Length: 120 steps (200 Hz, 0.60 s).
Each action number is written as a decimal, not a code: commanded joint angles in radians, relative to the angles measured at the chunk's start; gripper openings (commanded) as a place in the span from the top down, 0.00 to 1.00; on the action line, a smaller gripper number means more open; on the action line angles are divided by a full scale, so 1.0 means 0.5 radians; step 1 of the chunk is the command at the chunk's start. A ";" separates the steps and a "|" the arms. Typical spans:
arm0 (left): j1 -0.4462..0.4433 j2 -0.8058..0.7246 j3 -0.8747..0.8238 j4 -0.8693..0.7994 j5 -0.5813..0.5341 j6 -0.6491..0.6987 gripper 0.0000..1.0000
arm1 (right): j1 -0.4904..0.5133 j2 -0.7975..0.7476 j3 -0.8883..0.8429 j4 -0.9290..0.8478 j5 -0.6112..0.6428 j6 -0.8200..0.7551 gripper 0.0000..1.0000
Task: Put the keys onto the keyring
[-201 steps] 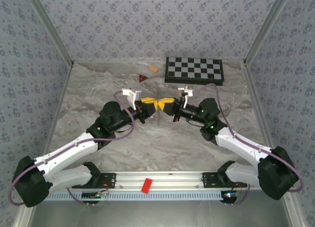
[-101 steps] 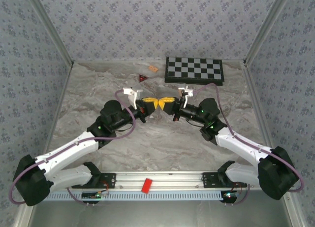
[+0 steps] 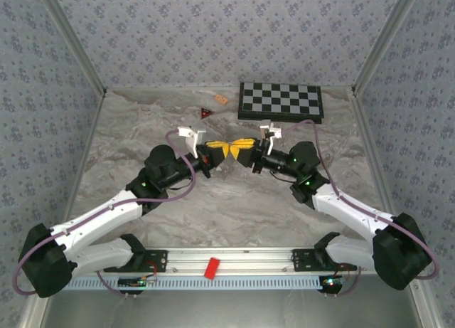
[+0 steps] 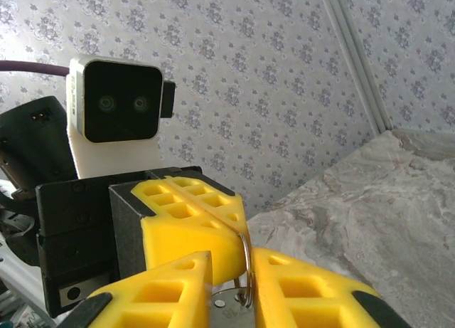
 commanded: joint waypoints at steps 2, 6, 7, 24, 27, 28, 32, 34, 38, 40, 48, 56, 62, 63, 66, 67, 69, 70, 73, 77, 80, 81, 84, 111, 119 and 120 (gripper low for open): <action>0.017 -0.038 0.010 0.135 0.031 -0.036 1.00 | -0.053 0.002 -0.018 0.285 -0.151 0.220 0.77; 0.019 -0.037 0.010 0.134 0.034 -0.038 1.00 | -0.059 0.018 -0.021 0.322 -0.170 0.254 0.75; 0.018 -0.037 0.010 0.134 0.034 -0.038 1.00 | -0.061 0.021 -0.022 0.329 -0.174 0.263 0.75; 0.022 -0.037 0.005 0.143 0.033 -0.043 1.00 | -0.093 0.085 -0.032 0.485 -0.235 0.402 0.72; 0.020 -0.037 0.006 0.145 0.035 -0.044 1.00 | -0.098 0.097 -0.031 0.509 -0.242 0.424 0.72; 0.020 -0.035 0.007 0.146 0.036 -0.045 1.00 | -0.099 0.100 -0.031 0.519 -0.247 0.434 0.72; 0.021 -0.037 0.003 0.149 0.036 -0.047 1.00 | -0.107 0.116 -0.033 0.549 -0.260 0.462 0.71; 0.022 -0.039 0.003 0.149 0.036 -0.047 1.00 | -0.108 0.124 -0.034 0.566 -0.264 0.476 0.71; 0.024 -0.038 0.002 0.152 0.036 -0.047 1.00 | -0.115 0.138 -0.032 0.596 -0.274 0.503 0.71; 0.025 -0.039 0.002 0.152 0.036 -0.047 1.00 | -0.115 0.146 -0.032 0.607 -0.281 0.514 0.71; 0.026 -0.040 0.000 0.156 0.037 -0.048 1.00 | -0.126 0.173 -0.032 0.659 -0.291 0.558 0.71; 0.026 -0.040 -0.002 0.160 0.040 -0.052 1.00 | -0.130 0.195 -0.031 0.697 -0.302 0.589 0.71; 0.028 -0.040 -0.004 0.163 0.040 -0.050 1.00 | -0.136 0.212 -0.029 0.716 -0.309 0.608 0.71; 0.027 -0.040 -0.006 0.164 0.040 -0.052 1.00 | -0.135 0.215 -0.029 0.717 -0.309 0.610 0.71; 0.026 -0.038 -0.005 0.164 0.040 -0.053 1.00 | -0.136 0.221 -0.027 0.721 -0.312 0.616 0.71; 0.027 -0.039 -0.005 0.165 0.042 -0.053 1.00 | -0.137 0.222 -0.026 0.723 -0.312 0.617 0.71; 0.028 -0.040 -0.005 0.167 0.043 -0.053 1.00 | -0.137 0.225 -0.026 0.725 -0.314 0.621 0.71; 0.029 -0.040 -0.007 0.167 0.043 -0.053 1.00 | -0.137 0.227 -0.024 0.725 -0.315 0.620 0.71; 0.029 -0.041 -0.005 0.168 0.043 -0.053 1.00 | -0.137 0.232 -0.023 0.727 -0.318 0.622 0.71; 0.029 -0.041 -0.005 0.168 0.042 -0.053 1.00 | -0.138 0.237 -0.021 0.728 -0.321 0.624 0.71; 0.027 -0.041 -0.005 0.168 0.043 -0.053 1.00 | -0.138 0.240 -0.020 0.731 -0.321 0.625 0.71; 0.028 -0.042 -0.005 0.168 0.043 -0.053 1.00 | -0.137 0.239 -0.020 0.733 -0.320 0.627 0.71; 0.029 -0.041 -0.006 0.168 0.043 -0.053 1.00 | -0.137 0.243 -0.018 0.738 -0.323 0.631 0.71; 0.031 -0.040 -0.010 0.175 0.046 -0.053 1.00 | -0.138 0.259 -0.011 0.750 -0.337 0.640 0.72; 0.030 -0.040 -0.011 0.174 0.047 -0.053 1.00 | -0.140 0.263 -0.012 0.739 -0.332 0.639 0.72; 0.031 -0.040 -0.010 0.175 0.048 -0.053 1.00 | -0.140 0.261 -0.012 0.740 -0.332 0.638 0.72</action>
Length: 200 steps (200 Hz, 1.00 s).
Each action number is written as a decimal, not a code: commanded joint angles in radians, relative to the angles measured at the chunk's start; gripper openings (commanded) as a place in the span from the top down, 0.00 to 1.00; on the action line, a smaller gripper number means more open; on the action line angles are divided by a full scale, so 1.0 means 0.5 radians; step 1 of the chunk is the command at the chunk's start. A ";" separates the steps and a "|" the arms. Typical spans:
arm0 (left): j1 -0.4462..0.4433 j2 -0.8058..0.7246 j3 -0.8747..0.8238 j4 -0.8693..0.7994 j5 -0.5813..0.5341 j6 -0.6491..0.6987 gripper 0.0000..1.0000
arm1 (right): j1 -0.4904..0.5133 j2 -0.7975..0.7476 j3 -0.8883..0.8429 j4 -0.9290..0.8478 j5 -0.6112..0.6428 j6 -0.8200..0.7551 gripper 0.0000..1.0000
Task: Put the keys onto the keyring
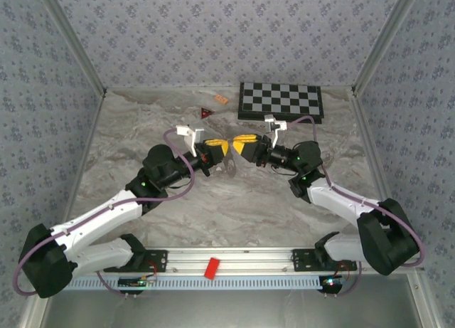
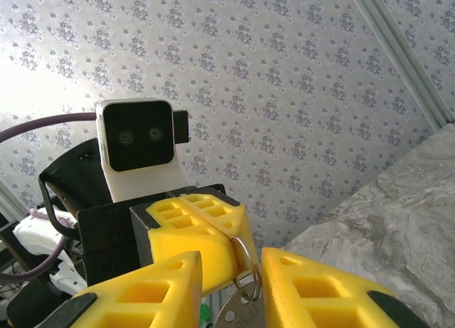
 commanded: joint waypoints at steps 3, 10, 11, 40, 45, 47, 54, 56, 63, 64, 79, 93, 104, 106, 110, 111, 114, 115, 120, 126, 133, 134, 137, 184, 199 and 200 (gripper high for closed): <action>0.015 -0.039 -0.009 0.116 0.033 -0.023 1.00 | -0.007 0.009 0.015 0.125 -0.059 0.050 0.71; 0.016 -0.039 -0.011 0.122 0.038 -0.023 1.00 | -0.009 0.017 0.017 0.121 -0.052 0.048 0.69; 0.016 -0.039 -0.011 0.122 0.038 -0.023 1.00 | -0.010 0.019 0.017 0.121 -0.051 0.048 0.69; 0.015 -0.048 -0.016 0.133 0.040 -0.022 1.00 | -0.015 0.037 0.011 0.120 -0.023 0.054 0.69; 0.014 -0.048 -0.014 0.130 0.037 -0.020 1.00 | -0.015 0.041 0.014 0.125 -0.027 0.060 0.71; 0.016 -0.048 -0.015 0.130 0.036 -0.020 1.00 | -0.016 0.042 0.016 0.126 -0.029 0.062 0.71; 0.014 -0.047 -0.015 0.125 0.035 -0.017 1.00 | -0.015 0.051 0.018 0.136 -0.042 0.072 0.73; 0.016 -0.048 -0.015 0.125 0.036 -0.017 1.00 | -0.015 0.055 0.019 0.142 -0.046 0.076 0.74; 0.019 -0.047 -0.017 0.126 0.032 -0.018 1.00 | -0.014 0.063 0.026 0.161 -0.062 0.087 0.75; 0.018 -0.048 -0.015 0.125 0.032 -0.017 1.00 | -0.015 0.065 0.026 0.164 -0.064 0.089 0.75; 0.019 -0.044 -0.015 0.127 0.028 -0.016 1.00 | -0.015 0.079 0.029 0.207 -0.085 0.124 0.76; 0.022 -0.041 -0.019 0.128 0.027 -0.019 1.00 | -0.015 0.090 0.028 0.240 -0.101 0.146 0.76; 0.023 -0.037 -0.019 0.131 0.027 -0.023 1.00 | -0.015 0.099 0.034 0.262 -0.116 0.163 0.77; 0.022 -0.036 -0.020 0.131 0.027 -0.023 1.00 | -0.015 0.098 0.033 0.263 -0.121 0.164 0.77; 0.023 -0.036 -0.020 0.132 0.027 -0.023 1.00 | -0.017 0.106 0.033 0.274 -0.127 0.174 0.78; 0.023 -0.036 -0.020 0.132 0.027 -0.023 1.00 | -0.016 0.105 0.035 0.277 -0.127 0.175 0.78; 0.022 -0.036 -0.020 0.131 0.027 -0.023 1.00 | -0.015 0.108 0.037 0.282 -0.134 0.178 0.78; 0.022 -0.034 -0.019 0.131 0.025 -0.023 1.00 | -0.015 0.107 0.038 0.284 -0.135 0.181 0.78; 0.026 -0.035 -0.019 0.132 0.024 -0.023 1.00 | -0.015 0.113 0.036 0.299 -0.142 0.190 0.79; 0.025 -0.034 -0.020 0.129 0.021 -0.023 1.00 | -0.015 0.117 0.040 0.317 -0.150 0.201 0.80; 0.028 -0.035 -0.020 0.126 0.015 -0.023 1.00 | -0.015 0.123 0.042 0.336 -0.155 0.216 0.80; 0.027 -0.036 -0.020 0.126 0.013 -0.023 1.00 | -0.015 0.124 0.042 0.340 -0.156 0.218 0.80; 0.029 -0.034 -0.022 0.125 0.012 -0.023 1.00 | -0.015 0.125 0.042 0.347 -0.158 0.221 0.80; 0.034 -0.027 -0.024 0.122 0.004 -0.032 1.00 | -0.015 0.173 0.050 0.481 -0.191 0.314 0.82; 0.033 -0.024 -0.021 0.124 0.005 -0.032 1.00 | -0.015 0.200 0.070 0.510 -0.216 0.369 0.83; 0.034 -0.024 -0.021 0.125 0.005 -0.032 1.00 | -0.013 0.201 0.073 0.513 -0.216 0.371 0.83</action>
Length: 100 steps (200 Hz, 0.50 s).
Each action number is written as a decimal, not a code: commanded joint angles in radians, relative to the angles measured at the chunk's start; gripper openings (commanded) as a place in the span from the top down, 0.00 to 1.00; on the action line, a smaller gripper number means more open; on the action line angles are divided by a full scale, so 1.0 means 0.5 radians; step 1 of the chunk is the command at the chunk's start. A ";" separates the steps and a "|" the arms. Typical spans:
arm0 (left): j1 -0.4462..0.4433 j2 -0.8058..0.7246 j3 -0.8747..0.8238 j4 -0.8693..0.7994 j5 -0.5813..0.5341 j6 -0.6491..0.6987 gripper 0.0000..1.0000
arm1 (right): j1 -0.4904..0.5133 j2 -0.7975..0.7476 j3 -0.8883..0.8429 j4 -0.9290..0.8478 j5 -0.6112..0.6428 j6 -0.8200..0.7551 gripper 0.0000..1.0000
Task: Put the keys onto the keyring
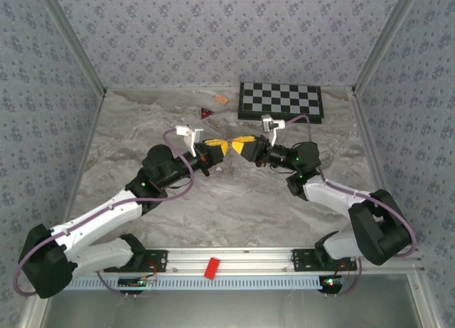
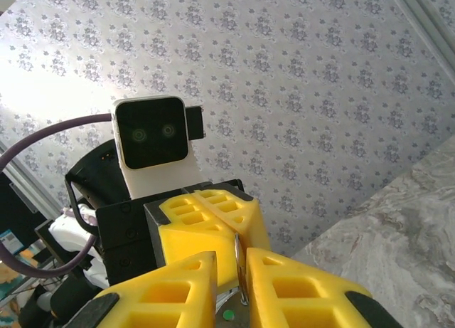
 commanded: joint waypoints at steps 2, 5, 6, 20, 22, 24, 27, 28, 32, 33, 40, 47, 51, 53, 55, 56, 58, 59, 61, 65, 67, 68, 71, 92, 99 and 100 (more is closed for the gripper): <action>0.019 -0.022 -0.011 0.115 -0.007 -0.018 1.00 | 0.003 0.040 0.072 0.200 -0.095 0.112 0.83; 0.019 -0.019 -0.012 0.114 -0.006 -0.018 1.00 | 0.004 0.047 0.079 0.204 -0.096 0.116 0.83; 0.020 -0.020 -0.010 0.114 -0.006 -0.018 1.00 | 0.005 0.048 0.078 0.205 -0.096 0.119 0.83; 0.021 -0.018 -0.007 0.114 -0.002 -0.021 1.00 | 0.011 0.074 0.096 0.227 -0.112 0.139 0.84; 0.020 -0.018 -0.007 0.114 -0.001 -0.020 1.00 | 0.011 0.079 0.096 0.227 -0.113 0.140 0.84; 0.020 -0.016 -0.009 0.114 -0.002 -0.021 1.00 | 0.012 0.082 0.096 0.227 -0.115 0.138 0.84; 0.020 -0.020 -0.007 0.114 -0.002 -0.021 1.00 | 0.014 0.085 0.099 0.227 -0.115 0.139 0.84; 0.020 -0.020 -0.007 0.114 -0.001 -0.021 1.00 | 0.013 0.084 0.099 0.227 -0.115 0.138 0.84; 0.021 -0.021 -0.009 0.116 0.000 -0.021 1.00 | 0.015 0.087 0.100 0.228 -0.115 0.139 0.84; 0.021 -0.019 -0.010 0.115 0.000 -0.020 1.00 | 0.014 0.089 0.100 0.227 -0.113 0.139 0.84; 0.020 -0.021 -0.010 0.115 0.001 -0.018 1.00 | 0.016 0.093 0.098 0.229 -0.108 0.137 0.84; 0.019 -0.024 -0.010 0.112 0.002 -0.018 1.00 | 0.016 0.087 0.099 0.228 -0.103 0.133 0.85; 0.020 -0.023 -0.011 0.111 0.003 -0.018 1.00 | 0.014 0.089 0.099 0.229 -0.103 0.132 0.85; 0.019 -0.026 -0.013 0.111 0.003 -0.018 1.00 | 0.013 0.090 0.099 0.228 -0.101 0.133 0.85; 0.019 -0.027 -0.012 0.110 0.001 -0.018 1.00 | 0.013 0.089 0.100 0.227 -0.100 0.132 0.86; 0.019 -0.027 -0.012 0.109 0.002 -0.018 1.00 | 0.013 0.090 0.100 0.227 -0.100 0.133 0.86; 0.019 -0.028 -0.014 0.108 0.002 -0.018 1.00 | 0.013 0.088 0.100 0.228 -0.098 0.133 0.86; 0.019 -0.029 -0.015 0.109 0.002 -0.018 1.00 | 0.013 0.086 0.100 0.229 -0.097 0.133 0.86; 0.020 -0.030 -0.015 0.109 0.002 -0.018 1.00 | 0.012 0.087 0.100 0.228 -0.097 0.132 0.87; 0.021 -0.030 -0.014 0.108 0.000 -0.018 1.00 | 0.010 0.087 0.098 0.229 -0.091 0.128 0.88; 0.020 -0.032 -0.016 0.107 0.000 -0.017 1.00 | 0.010 0.088 0.094 0.226 -0.091 0.130 0.88; 0.021 -0.033 -0.016 0.107 0.000 -0.018 1.00 | 0.010 0.089 0.094 0.225 -0.089 0.129 0.88; 0.021 -0.031 -0.017 0.107 0.000 -0.015 1.00 | 0.007 0.089 0.094 0.224 -0.088 0.129 0.89; 0.020 -0.038 -0.015 0.107 0.003 -0.018 1.00 | -0.005 0.088 0.086 0.194 -0.069 0.109 0.94; 0.021 -0.042 -0.015 0.112 0.008 -0.019 1.00 | -0.009 0.089 0.082 0.176 -0.060 0.099 0.97; 0.021 -0.042 -0.015 0.111 0.009 -0.018 1.00 | -0.010 0.089 0.083 0.174 -0.058 0.099 0.97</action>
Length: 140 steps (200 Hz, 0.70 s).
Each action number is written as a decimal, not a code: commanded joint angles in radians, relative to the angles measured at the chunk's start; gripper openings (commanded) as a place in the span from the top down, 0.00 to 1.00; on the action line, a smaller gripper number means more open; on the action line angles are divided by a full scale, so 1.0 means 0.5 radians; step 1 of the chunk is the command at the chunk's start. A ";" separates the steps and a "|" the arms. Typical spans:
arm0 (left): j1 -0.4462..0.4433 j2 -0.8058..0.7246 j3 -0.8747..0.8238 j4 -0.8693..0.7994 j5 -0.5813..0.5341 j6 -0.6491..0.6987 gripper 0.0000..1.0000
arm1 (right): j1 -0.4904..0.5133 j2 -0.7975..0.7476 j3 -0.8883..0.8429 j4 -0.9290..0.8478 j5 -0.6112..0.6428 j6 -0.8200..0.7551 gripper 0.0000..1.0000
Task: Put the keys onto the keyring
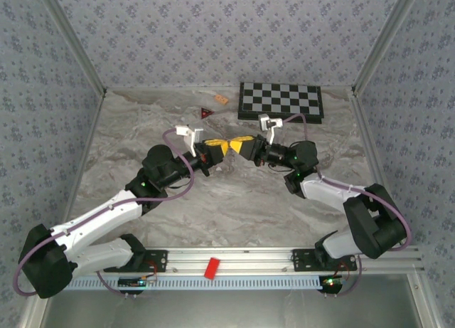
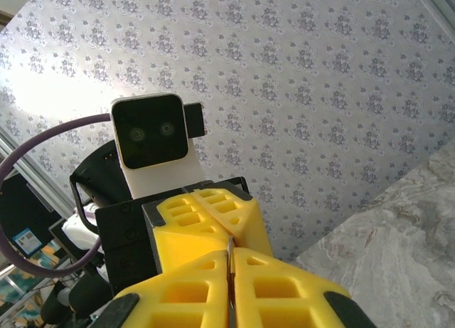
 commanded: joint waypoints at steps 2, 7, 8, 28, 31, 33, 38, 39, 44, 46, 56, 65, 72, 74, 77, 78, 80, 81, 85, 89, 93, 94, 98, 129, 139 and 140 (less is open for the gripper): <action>0.020 -0.041 -0.017 0.109 0.011 -0.010 1.00 | -0.009 -0.006 0.045 0.064 -0.006 -0.007 0.98; 0.020 -0.040 -0.015 0.109 0.015 -0.011 1.00 | -0.009 -0.009 0.046 0.051 -0.003 -0.015 1.00; 0.021 -0.039 -0.015 0.111 0.017 -0.012 1.00 | -0.009 -0.007 0.045 0.046 -0.003 -0.018 1.00; 0.021 -0.041 -0.012 0.112 0.030 -0.015 1.00 | -0.013 -0.008 0.050 -0.014 0.011 -0.048 1.00; 0.020 -0.041 -0.014 0.112 0.033 -0.015 1.00 | -0.013 -0.007 0.050 -0.017 0.014 -0.053 1.00; 0.019 -0.040 -0.011 0.112 0.034 -0.016 1.00 | -0.013 -0.008 0.050 -0.020 0.013 -0.054 1.00; 0.021 -0.041 -0.011 0.109 0.039 -0.015 1.00 | -0.013 -0.007 0.049 -0.025 0.013 -0.061 1.00; 0.023 -0.041 -0.011 0.111 0.039 -0.016 1.00 | -0.013 -0.008 0.049 -0.027 0.013 -0.062 1.00; 0.019 -0.038 -0.008 0.107 0.040 -0.016 1.00 | -0.014 -0.007 0.050 -0.030 0.016 -0.066 1.00; 0.021 -0.038 -0.009 0.106 0.042 -0.016 1.00 | -0.012 -0.007 0.049 -0.033 0.016 -0.066 1.00; 0.020 -0.037 -0.003 0.104 0.041 -0.013 1.00 | -0.007 -0.009 0.054 -0.036 0.005 -0.074 1.00; 0.021 -0.038 -0.003 0.103 0.043 -0.013 1.00 | -0.005 -0.007 0.060 -0.049 -0.002 -0.079 1.00; 0.019 -0.034 -0.007 0.106 0.045 -0.013 1.00 | 0.000 -0.008 0.063 -0.064 -0.005 -0.086 1.00; 0.021 -0.034 -0.004 0.106 0.046 -0.014 1.00 | 0.000 -0.009 0.065 -0.065 -0.006 -0.090 1.00; 0.021 -0.034 -0.003 0.107 0.048 -0.013 1.00 | 0.001 -0.007 0.065 -0.072 -0.008 -0.091 1.00; 0.021 -0.033 -0.003 0.107 0.049 -0.014 1.00 | 0.002 -0.008 0.065 -0.073 -0.010 -0.094 1.00; 0.021 -0.032 -0.001 0.106 0.049 -0.015 1.00 | 0.003 -0.008 0.063 -0.074 -0.011 -0.097 1.00; 0.020 -0.032 -0.001 0.106 0.049 -0.016 1.00 | 0.001 -0.009 0.063 -0.074 -0.011 -0.098 1.00; 0.019 -0.032 -0.001 0.106 0.050 -0.015 1.00 | 0.003 -0.009 0.065 -0.075 -0.012 -0.102 1.00; 0.021 -0.028 -0.001 0.106 0.050 -0.016 1.00 | 0.001 -0.010 0.063 -0.078 -0.014 -0.102 1.00; 0.020 -0.029 0.000 0.106 0.050 -0.015 1.00 | 0.003 -0.011 0.060 -0.077 -0.015 -0.103 1.00; 0.019 -0.027 0.000 0.106 0.051 -0.015 1.00 | 0.003 -0.009 0.061 -0.077 -0.015 -0.103 1.00; 0.020 -0.024 0.001 0.104 0.055 -0.016 1.00 | 0.003 -0.012 0.060 -0.076 -0.014 -0.108 1.00; 0.023 -0.060 0.000 0.067 0.027 -0.001 0.87 | -0.006 -0.041 0.046 -0.133 0.016 -0.151 1.00; 0.029 -0.095 -0.003 0.036 -0.004 0.006 0.65 | -0.012 -0.056 0.033 -0.143 0.035 -0.161 1.00; 0.030 -0.099 -0.003 0.033 -0.007 0.007 0.63 | -0.014 -0.059 0.033 -0.144 0.036 -0.163 1.00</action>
